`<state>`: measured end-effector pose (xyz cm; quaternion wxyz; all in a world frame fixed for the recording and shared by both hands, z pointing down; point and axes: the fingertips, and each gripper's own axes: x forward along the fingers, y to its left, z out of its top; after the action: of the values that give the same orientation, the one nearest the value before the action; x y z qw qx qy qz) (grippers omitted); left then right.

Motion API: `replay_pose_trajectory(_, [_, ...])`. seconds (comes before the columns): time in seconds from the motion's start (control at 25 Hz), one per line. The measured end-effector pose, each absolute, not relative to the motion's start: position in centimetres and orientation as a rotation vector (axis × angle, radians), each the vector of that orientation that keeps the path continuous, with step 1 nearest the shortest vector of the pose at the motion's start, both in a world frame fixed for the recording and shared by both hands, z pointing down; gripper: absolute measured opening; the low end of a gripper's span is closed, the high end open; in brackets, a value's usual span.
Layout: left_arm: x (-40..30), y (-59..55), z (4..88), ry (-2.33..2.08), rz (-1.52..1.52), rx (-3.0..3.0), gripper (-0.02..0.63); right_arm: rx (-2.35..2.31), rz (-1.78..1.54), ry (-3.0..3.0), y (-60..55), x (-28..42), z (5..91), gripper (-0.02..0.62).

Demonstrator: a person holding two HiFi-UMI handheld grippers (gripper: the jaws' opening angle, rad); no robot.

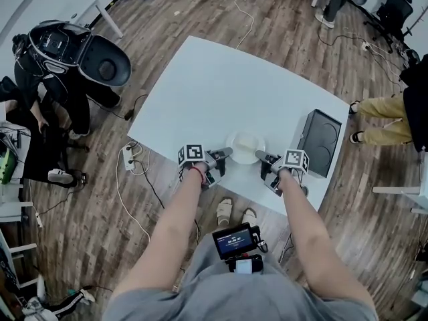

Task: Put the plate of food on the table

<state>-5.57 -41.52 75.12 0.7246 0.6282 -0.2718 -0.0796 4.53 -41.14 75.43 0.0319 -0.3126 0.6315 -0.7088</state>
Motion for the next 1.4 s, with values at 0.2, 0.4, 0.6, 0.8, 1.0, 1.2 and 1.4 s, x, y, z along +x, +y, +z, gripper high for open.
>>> replay_pose_trajectory(0.2, [-5.5, -41.5, 75.4, -0.624, -0.142, 1.388, 0.032, -1.004, -2.180, 1.884, -41.3, 4.6, 75.7, 0.044])
replay_pose_trajectory(0.4, [-5.4, -41.2, 75.8, -0.646, -0.066, 1.388, 0.034, -1.052, -2.190, 1.894, -41.2, 4.8, 76.0, 0.044])
replay_pose_trajectory(0.6, [-4.9, -40.8, 76.0, -0.631, 0.040, 1.411, 0.051, -1.115, -2.210, 1.927, -41.0, 5.3, 76.3, 0.046])
replay_pose_trajectory(0.8, [-4.8, -40.6, 76.2, -0.643, 0.126, 1.440, 0.067, -1.225, -2.220, 2.020, -40.9, 5.5, 76.5, 0.049])
replay_pose_trajectory(1.0, [-5.0, -40.4, 76.4, -0.674, 0.225, 1.471, 0.069, -1.320, -2.217, 2.075, -41.1, 6.3, 76.5, 0.054])
replay_pose_trajectory(1.2, [-5.6, -40.5, 76.4, -0.686, 0.221, 1.456, 0.069, -1.405, -2.221, 2.067, -41.2, 7.8, 76.6, 0.063])
replay_pose_trajectory(1.4, [-5.6, -40.2, 76.0, -0.681, 0.215, 1.458, 0.069, -1.412, -2.210, 2.041, -41.1, 8.4, 76.1, 0.064])
